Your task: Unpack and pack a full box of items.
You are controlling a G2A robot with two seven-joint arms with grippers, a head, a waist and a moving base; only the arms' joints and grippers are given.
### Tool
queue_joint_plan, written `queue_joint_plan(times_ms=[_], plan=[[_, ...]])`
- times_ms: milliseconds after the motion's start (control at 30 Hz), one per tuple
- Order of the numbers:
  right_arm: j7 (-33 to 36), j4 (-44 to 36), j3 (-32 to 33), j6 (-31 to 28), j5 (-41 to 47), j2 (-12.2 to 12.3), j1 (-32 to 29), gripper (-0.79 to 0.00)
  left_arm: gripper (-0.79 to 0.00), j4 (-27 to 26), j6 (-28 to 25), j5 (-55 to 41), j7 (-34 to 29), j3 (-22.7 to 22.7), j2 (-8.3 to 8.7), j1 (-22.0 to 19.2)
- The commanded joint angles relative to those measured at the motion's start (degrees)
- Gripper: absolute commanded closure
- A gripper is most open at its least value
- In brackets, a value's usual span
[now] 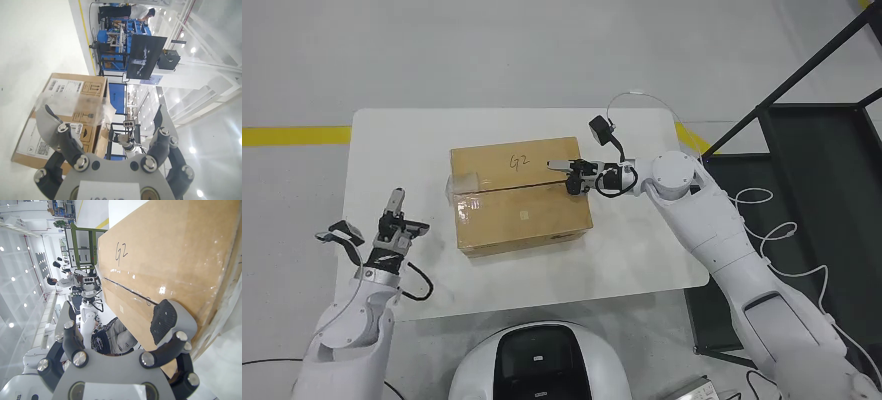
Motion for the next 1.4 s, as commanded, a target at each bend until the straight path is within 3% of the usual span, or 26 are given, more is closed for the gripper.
queue_joint_plan(times_ms=[0, 367, 733, 767, 800, 933, 1367], plan=[[0.0, 0.0, 0.0, 0.0, 0.0, 0.0, 0.0, -0.785, -0.785, 0.4, 0.5, 0.2, -0.4, 1.3, -0.11, 0.3], [0.0, 0.0, 0.0, 0.0, 0.0, 0.0, 0.0, -0.785, -0.785, 1.1, 0.8, -6.7, 1.4, 4.3, -0.98, -1.7], [0.0, 0.0, 0.0, 0.0, 0.0, 0.0, 0.0, -0.785, -0.782, 5.5, 8.0, -10.7, 1.6, 5.6, -1.35, -8.9], [0.0, 0.0, 0.0, 0.0, 0.0, 0.0, 0.0, -0.785, -0.646, 6.0, 8.3, -10.8, 1.5, 5.8, -1.38, -9.3], [0.0, 0.0, 0.0, 0.0, 0.0, 0.0, 0.0, -0.785, -0.437, 6.4, 8.4, -11.0, 1.5, 5.9, -1.41, -9.7], [0.0, 0.0, 0.0, 0.0, 0.0, 0.0, 0.0, -0.785, -0.009, 7.5, 8.9, -12.3, 1.3, 5.8, -1.49, -10.6], [0.0, 0.0, 0.0, 0.0, 0.0, 0.0, 0.0, -0.785, 0.000, 3.7, 9.0, -14.7, 0.8, 3.5, -1.37, -9.6]])
